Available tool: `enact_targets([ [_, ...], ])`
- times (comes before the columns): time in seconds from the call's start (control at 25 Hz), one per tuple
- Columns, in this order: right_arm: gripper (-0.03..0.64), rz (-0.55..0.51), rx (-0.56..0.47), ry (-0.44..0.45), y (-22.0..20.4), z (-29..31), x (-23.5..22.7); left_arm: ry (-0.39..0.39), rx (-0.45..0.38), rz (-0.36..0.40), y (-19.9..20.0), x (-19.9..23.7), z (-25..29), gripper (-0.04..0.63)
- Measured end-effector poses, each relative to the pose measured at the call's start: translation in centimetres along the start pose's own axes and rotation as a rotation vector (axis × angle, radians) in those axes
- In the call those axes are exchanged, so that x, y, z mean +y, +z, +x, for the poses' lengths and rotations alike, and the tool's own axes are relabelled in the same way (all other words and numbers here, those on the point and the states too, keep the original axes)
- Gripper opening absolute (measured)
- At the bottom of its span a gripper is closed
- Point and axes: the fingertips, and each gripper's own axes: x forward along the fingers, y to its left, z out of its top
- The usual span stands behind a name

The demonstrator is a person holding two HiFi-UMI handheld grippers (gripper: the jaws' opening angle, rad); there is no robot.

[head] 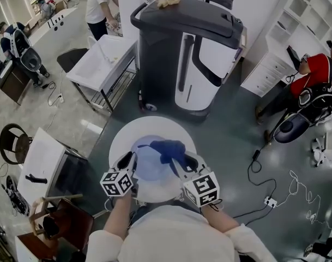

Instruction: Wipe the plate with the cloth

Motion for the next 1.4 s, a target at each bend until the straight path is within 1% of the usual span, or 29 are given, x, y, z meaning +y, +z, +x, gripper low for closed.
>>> enact_targets([
  [0.12, 0.084, 0.004, -0.003, 0.002, 0.0, 0.1, 0.1, -0.045, -0.056, 0.051, 2.0, -1.9, -1.0, 0.059],
  [0.28, 0.084, 0.010, -0.010, 0.002, 0.2, 0.2, 0.1, -0.088, -0.112, 0.121, 4.2, -4.3, -2.5, 0.044],
  [0.44, 0.084, 0.013, -0.016, 0.003, 0.3, 0.4, 0.1, -0.118, -0.142, 0.172, 5.7, -6.1, -3.8, 0.043],
  [0.64, 0.084, 0.016, -0.023, 0.007, 0.5, 0.6, 0.0, -0.144, -0.169, 0.254, 7.1, -8.5, -5.1, 0.038],
  [0.88, 0.084, 0.019, -0.029, 0.009, 0.5, 0.6, 0.2, -0.155, -0.200, 0.297, 8.0, -10.6, -6.7, 0.035],
  [1.0, 0.084, 0.025, -0.030, 0.008, 0.4, 0.6, 0.1, -0.162, -0.202, 0.314, 8.1, -11.4, -7.1, 0.034],
  [1.2, 0.084, 0.028, -0.032, 0.005, 0.5, 0.7, 0.0, -0.145, -0.215, 0.335, 8.5, -11.3, -7.6, 0.032],
  [1.4, 0.084, 0.020, -0.023, -0.007, 0.3, 0.5, -0.2, -0.121, -0.229, 0.330, 9.0, -10.6, -8.2, 0.032],
])
